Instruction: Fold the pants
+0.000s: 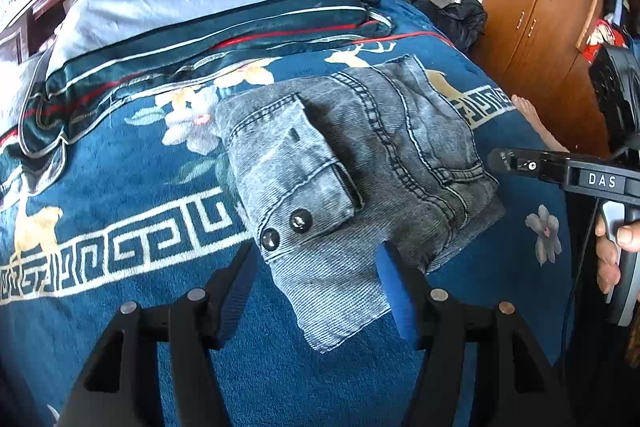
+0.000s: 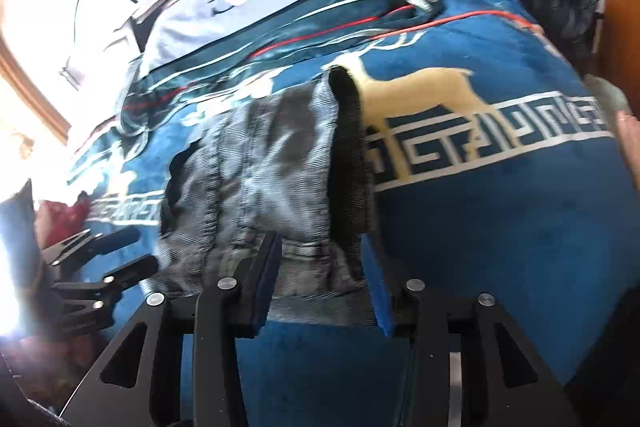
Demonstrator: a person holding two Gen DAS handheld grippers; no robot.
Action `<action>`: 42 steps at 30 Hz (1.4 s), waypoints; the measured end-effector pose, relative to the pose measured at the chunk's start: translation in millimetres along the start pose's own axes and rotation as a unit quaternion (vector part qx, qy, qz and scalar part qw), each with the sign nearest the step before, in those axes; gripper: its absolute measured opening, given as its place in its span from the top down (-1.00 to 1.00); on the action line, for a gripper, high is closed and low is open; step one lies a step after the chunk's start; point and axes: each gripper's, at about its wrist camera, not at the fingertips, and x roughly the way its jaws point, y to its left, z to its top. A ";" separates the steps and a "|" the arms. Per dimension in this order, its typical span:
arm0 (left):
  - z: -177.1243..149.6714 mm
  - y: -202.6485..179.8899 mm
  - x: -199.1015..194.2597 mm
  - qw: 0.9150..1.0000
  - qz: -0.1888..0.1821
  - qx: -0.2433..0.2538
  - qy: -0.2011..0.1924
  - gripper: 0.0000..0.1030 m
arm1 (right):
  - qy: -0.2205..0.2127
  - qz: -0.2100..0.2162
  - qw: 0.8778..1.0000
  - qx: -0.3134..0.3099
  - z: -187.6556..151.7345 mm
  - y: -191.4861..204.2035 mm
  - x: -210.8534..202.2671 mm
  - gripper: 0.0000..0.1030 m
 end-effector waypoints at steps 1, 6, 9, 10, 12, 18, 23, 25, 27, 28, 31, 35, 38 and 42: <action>0.0 -1.8 2.8 1.000 0.001 0.003 0.004 -0.25 | 0.005 0.004 1.000 -0.005 -0.7 2.6 4.1 0.05; -6.8 -4.5 28.8 0.999 -0.010 -0.014 0.049 -0.25 | 0.042 -0.016 0.997 -0.057 -10.2 21.9 37.5 0.60; -10.2 -6.0 25.7 0.999 -0.012 -0.013 0.042 -0.25 | 0.046 -0.038 0.995 -0.074 -16.1 26.4 39.4 0.73; -11.1 -5.6 24.9 0.999 -0.015 -0.013 0.041 -0.25 | 0.037 -0.039 0.996 -0.072 -16.0 26.8 32.1 0.74; -12.2 -3.4 24.2 0.999 -0.023 -0.015 0.040 -0.25 | 0.025 -0.038 0.997 -0.064 -16.8 26.6 19.7 0.75; -14.7 -11.9 31.6 0.998 -0.021 0.009 0.051 -0.33 | 0.072 -0.089 0.991 -0.071 -27.9 19.7 47.5 0.75; -11.8 0.4 15.9 0.998 -0.037 -0.025 0.034 -0.33 | 0.070 -0.096 0.990 -0.081 -26.0 26.2 44.1 0.69; -8.7 8.1 3.7 0.999 -0.031 -0.035 0.019 -0.53 | 0.059 -0.074 0.993 -0.072 -24.2 22.5 33.9 0.57; -5.4 15.3 -5.6 0.999 -0.018 -0.037 0.007 -0.69 | 0.041 -0.056 0.996 -0.061 -21.2 19.8 22.0 0.42; -3.7 19.6 -8.8 0.999 -0.015 -0.040 0.003 -0.73 | 0.030 -0.057 0.996 -0.061 -18.6 20.2 16.7 0.20; 2.0 34.8 -7.2 0.998 -0.012 -0.061 0.007 -0.76 | -0.007 -0.066 0.996 -0.062 -11.9 24.9 4.2 -0.42; 3.8 53.1 2.1 0.993 -0.032 -0.111 0.016 -0.77 | -0.013 -0.049 0.998 -0.034 1.1 14.5 5.9 -0.49; 7.2 62.3 15.6 0.987 -0.051 -0.152 0.028 -0.77 | 0.009 -0.017 1.000 0.008 4.6 -2.6 20.8 -0.50; 13.7 73.2 32.4 0.975 -0.069 -0.207 0.035 -0.77 | 0.025 0.020 0.997 0.065 -1.1 -21.0 35.2 -0.51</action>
